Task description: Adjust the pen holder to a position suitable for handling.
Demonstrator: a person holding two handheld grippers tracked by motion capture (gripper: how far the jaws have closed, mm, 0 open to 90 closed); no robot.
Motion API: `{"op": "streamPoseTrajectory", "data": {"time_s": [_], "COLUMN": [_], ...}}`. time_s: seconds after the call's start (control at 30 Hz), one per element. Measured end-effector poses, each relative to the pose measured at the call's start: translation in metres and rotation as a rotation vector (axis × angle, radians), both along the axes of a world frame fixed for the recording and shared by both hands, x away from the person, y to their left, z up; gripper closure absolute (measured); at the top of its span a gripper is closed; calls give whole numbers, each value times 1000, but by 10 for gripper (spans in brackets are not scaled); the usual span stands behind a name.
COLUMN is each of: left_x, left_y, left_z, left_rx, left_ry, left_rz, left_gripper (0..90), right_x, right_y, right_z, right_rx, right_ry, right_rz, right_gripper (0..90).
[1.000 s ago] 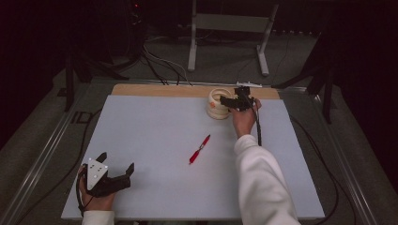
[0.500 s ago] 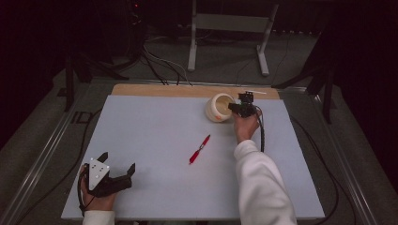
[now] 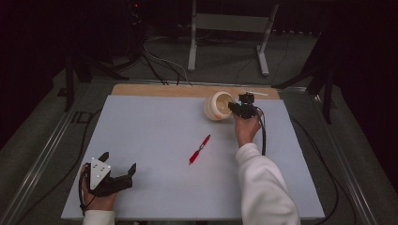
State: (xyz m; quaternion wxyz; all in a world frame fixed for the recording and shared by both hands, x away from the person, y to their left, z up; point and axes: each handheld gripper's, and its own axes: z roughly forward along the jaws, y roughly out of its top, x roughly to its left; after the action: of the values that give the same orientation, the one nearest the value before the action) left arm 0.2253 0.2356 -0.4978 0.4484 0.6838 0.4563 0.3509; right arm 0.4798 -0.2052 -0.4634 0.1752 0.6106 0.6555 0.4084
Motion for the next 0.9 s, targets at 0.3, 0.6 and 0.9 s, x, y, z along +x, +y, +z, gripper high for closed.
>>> {"op": "streamPoseTrajectory", "data": {"time_s": [0.3, 0.6, 0.9], "left_x": [1, 2, 2], "left_y": [-3, -3, -5], "left_z": [-1, -2, -2], "left_rx": [14, 24, 28], "left_ry": [9, 13, 16], "left_rz": [-6, -10, -17], "left_gripper": [5, 5, 5], "right_x": [-21, -35, -48], "right_y": [4, 20, 45], "right_z": [15, 24, 24], "right_rx": [-7, -29, -65], "right_ry": [-10, -10, 4], "right_rz": [119, 221, 321], "right_gripper": [784, 783, 781]}}
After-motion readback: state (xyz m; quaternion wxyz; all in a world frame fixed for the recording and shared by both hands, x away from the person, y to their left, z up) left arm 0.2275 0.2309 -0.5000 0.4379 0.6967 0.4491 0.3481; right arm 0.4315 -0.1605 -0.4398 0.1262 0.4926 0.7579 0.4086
